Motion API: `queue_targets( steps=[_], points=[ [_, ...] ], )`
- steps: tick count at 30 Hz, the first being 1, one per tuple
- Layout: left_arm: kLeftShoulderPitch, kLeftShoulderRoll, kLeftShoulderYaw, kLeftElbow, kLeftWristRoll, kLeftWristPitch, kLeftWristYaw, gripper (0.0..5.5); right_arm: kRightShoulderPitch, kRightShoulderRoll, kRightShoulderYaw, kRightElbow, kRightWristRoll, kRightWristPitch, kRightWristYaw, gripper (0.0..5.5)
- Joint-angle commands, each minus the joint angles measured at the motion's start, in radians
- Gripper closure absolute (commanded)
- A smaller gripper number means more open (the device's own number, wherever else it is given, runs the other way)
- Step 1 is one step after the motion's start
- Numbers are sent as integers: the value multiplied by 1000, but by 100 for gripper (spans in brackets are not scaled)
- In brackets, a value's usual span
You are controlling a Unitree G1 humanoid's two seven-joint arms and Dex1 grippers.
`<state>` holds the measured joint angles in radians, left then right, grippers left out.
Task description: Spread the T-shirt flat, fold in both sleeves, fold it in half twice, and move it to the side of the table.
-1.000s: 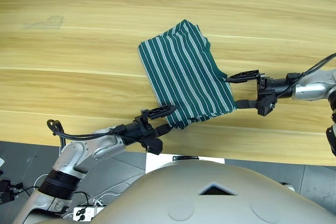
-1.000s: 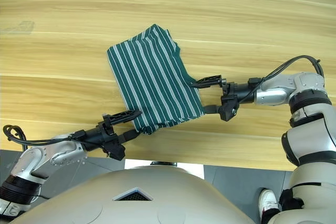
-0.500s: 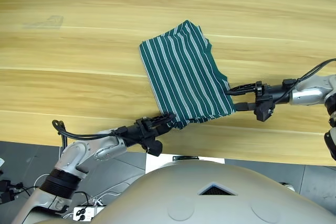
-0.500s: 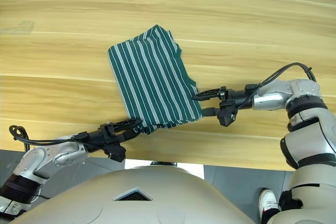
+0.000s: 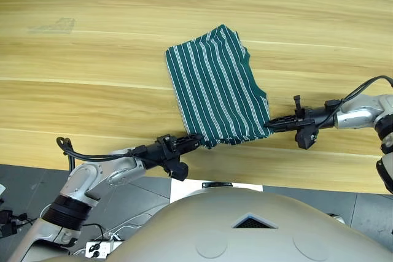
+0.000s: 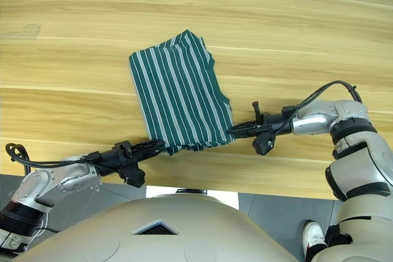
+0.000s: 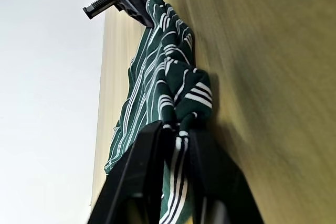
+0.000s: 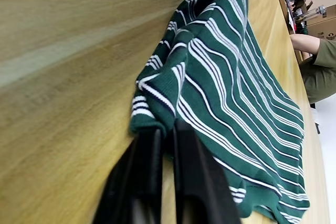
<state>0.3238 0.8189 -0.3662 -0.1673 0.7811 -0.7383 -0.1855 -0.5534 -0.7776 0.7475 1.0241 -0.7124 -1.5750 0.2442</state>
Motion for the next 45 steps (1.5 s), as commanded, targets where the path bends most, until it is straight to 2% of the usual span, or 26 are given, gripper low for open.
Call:
queue_targets(
  steps=[1, 6, 10, 14, 18, 23, 27, 30, 33, 35, 39, 45],
  points=[
    [28, 41, -14, 84, 63, 56, -66, 512, 14, 24, 28, 31, 74, 20, 60, 550],
    [-23, 74, 34, 84, 53, 66, -69, 536, 39, 19, 122, -27, 462, 105, 196, 550],
    [-14, 114, 79, 45, -16, 87, -121, 539, 129, -59, 164, -265, 812, 349, 449, 550],
    [68, 191, 131, -36, -163, 190, -300, 539, 199, -144, 92, -551, 1120, 712, 711, 550],
    [107, 233, 203, -157, -402, 323, -457, 539, 259, -214, -11, -779, 1273, 1035, 861, 550],
    [245, 312, 373, -431, -816, 542, -679, 539, 364, -255, -154, -970, 1332, 1291, 943, 550],
    [352, 304, 486, -565, -1029, 629, -770, 539, 468, -284, -239, -1129, 1363, 1426, 981, 550],
    [488, 283, 550, -624, -1063, 668, -825, 539, 545, -341, -307, -1265, 1404, 1524, 1018, 550],
    [586, 281, 544, -652, -1013, 678, -874, 539, 610, -356, -384, -1348, 1428, 1577, 1032, 550],
    [584, 275, 532, -635, -990, 679, -887, 539, 626, -330, -423, -1372, 1430, 1599, 1027, 550],
    [441, 247, 487, -509, -995, 712, -879, 539, 541, -213, -471, -1303, 1364, 1603, 988, 550],
    [-89, 76, 380, -231, -1005, 848, -742, 539, 269, 91, -410, -925, 1040, 1452, 863, 550]
  ],
)
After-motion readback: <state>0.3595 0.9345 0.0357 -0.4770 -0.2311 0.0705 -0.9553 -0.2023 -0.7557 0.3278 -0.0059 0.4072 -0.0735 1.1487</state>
